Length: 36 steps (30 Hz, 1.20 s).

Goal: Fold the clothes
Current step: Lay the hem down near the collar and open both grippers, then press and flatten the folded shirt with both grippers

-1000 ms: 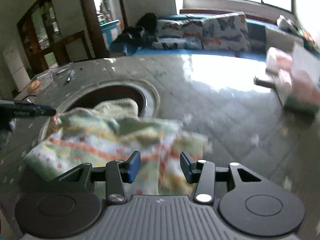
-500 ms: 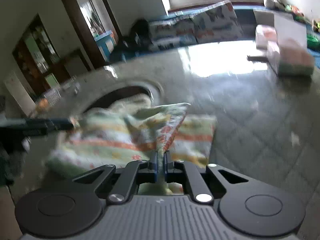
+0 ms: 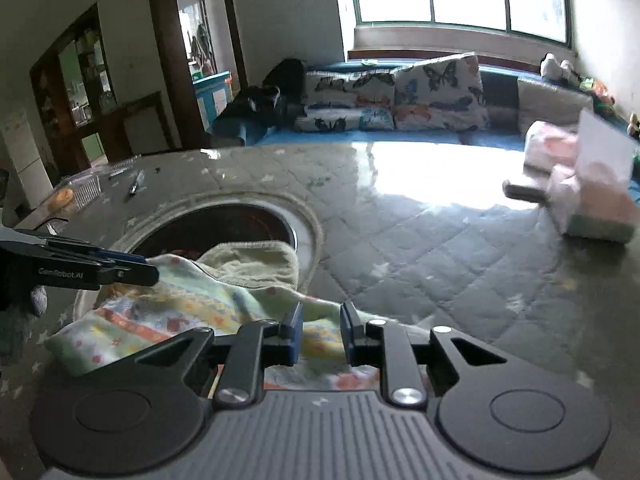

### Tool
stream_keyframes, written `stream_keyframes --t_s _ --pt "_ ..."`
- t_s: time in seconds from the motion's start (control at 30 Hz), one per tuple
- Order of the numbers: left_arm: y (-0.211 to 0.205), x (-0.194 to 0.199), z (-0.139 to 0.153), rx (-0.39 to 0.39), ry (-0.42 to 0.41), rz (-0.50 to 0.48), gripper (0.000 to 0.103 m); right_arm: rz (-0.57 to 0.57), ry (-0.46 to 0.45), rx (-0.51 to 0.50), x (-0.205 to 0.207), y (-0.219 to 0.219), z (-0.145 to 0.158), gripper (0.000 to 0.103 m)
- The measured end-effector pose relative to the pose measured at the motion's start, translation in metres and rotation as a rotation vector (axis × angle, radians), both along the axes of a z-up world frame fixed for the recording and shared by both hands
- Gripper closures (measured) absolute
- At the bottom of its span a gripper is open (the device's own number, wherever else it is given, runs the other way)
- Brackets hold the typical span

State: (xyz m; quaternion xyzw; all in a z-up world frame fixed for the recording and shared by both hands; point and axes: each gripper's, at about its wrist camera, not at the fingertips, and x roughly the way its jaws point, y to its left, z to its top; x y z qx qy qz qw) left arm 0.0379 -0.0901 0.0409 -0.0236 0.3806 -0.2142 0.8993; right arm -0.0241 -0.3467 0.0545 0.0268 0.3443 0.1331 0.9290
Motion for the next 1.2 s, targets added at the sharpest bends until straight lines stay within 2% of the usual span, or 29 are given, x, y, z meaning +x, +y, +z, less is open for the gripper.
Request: stream_keyframes --t_s 0.23,0.47,0.6,0.73,0.93,1.07,1.2 --pt "-0.004 0.017 -0.02 0.004 0.043 0.037 0.07 -0.03 0.066 0.014 0.017 0.001 -0.03 0.084" --pt "-0.004 0.005 -0.015 0.008 0.012 0.023 0.071 -0.023 0.048 0.0 0.013 0.004 -0.024 0.08" --pt "-0.005 -0.006 -0.009 0.0 0.001 0.002 0.071 0.051 0.049 0.009 0.011 0.02 -0.021 0.071" --pt "-0.005 -0.018 -0.003 -0.008 -0.011 -0.019 0.07 0.152 0.036 -0.009 0.0 0.042 -0.017 0.071" --pt "-0.005 -0.058 0.002 -0.008 -0.048 -0.083 0.07 0.264 0.001 -0.058 -0.025 0.069 -0.011 0.071" --pt "-0.005 -0.078 -0.003 0.001 -0.056 -0.096 0.07 0.348 -0.007 -0.098 -0.044 0.088 -0.014 0.071" --pt "-0.001 -0.088 -0.012 0.006 -0.054 -0.091 0.07 0.381 -0.015 -0.154 -0.056 0.098 -0.023 0.07"
